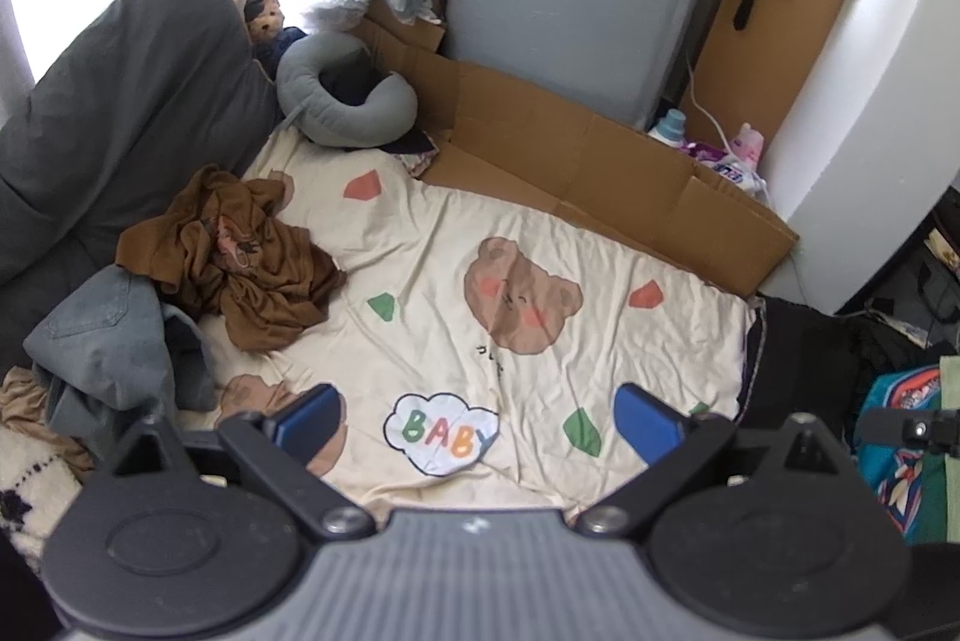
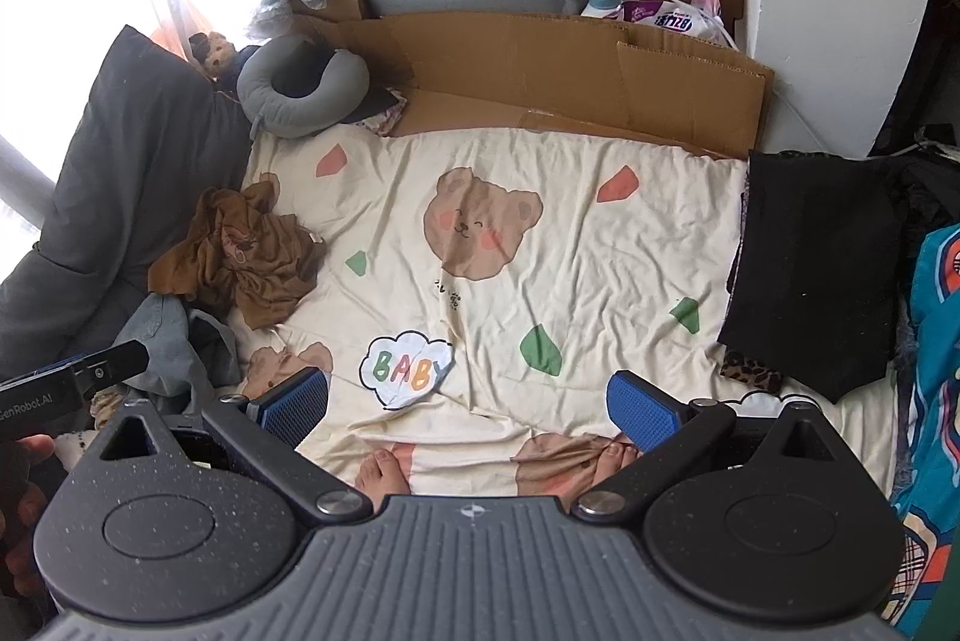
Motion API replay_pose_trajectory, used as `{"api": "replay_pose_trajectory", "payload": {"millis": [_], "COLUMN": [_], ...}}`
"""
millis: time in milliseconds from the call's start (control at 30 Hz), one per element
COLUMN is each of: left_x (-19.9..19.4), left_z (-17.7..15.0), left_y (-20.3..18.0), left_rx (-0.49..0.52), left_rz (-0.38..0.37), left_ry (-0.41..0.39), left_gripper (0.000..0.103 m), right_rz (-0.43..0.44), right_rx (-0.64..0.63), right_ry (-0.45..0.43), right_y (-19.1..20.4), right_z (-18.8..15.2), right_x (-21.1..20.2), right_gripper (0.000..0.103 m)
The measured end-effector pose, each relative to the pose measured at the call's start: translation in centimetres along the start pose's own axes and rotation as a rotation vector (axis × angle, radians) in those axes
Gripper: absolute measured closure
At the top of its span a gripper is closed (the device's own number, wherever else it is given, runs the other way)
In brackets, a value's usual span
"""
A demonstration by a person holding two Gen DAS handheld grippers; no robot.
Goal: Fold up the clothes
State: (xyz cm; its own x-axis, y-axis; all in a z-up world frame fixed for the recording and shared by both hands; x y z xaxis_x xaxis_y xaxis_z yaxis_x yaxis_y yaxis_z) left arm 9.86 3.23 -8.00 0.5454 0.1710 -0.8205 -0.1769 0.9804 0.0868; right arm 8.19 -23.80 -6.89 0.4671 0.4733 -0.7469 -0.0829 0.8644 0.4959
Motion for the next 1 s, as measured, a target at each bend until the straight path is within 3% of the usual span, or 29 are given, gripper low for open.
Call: {"api": "replay_pose_trajectory", "payload": {"millis": [467,633,1000], "left_x": [3.0,5.1,9.8], "left_z": [3.0,3.6,4.8], "left_y": [2.1,2.7,3.8], "left_rx": [-0.038,-0.049,-0.058], "left_rz": [0.041,0.027,0.023], "left_ry": [0.027,0.080,0.112], "left_gripper": [0.004,0.004,0.004], "right_rz": [-0.028,-0.008,-0.007], "right_rx": [0.018,0.044,0.031], "right_ry": [0.062,0.089,0.075], "right_y": [-1.0,-1.7,-2.4], "right_z": [1.9,2.4,5.8], "right_x": [5.2,6.8,10.2], "right_gripper": [0.001,0.001,0.001]}}
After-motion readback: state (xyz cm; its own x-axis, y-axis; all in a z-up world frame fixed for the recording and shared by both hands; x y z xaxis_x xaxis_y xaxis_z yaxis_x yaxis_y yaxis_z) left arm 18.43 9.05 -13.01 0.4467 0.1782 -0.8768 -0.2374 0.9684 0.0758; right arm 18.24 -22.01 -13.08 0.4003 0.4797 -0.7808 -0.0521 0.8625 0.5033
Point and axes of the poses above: each gripper's, at about its wrist camera, not at the fingertips, and x roughly the way its jaws point, y to its left, z to its top, the point moved 9 cm from there along x, roughly the way its jaws point, and after that the axes turned 14 degrees about z, right-handed, at the moved point
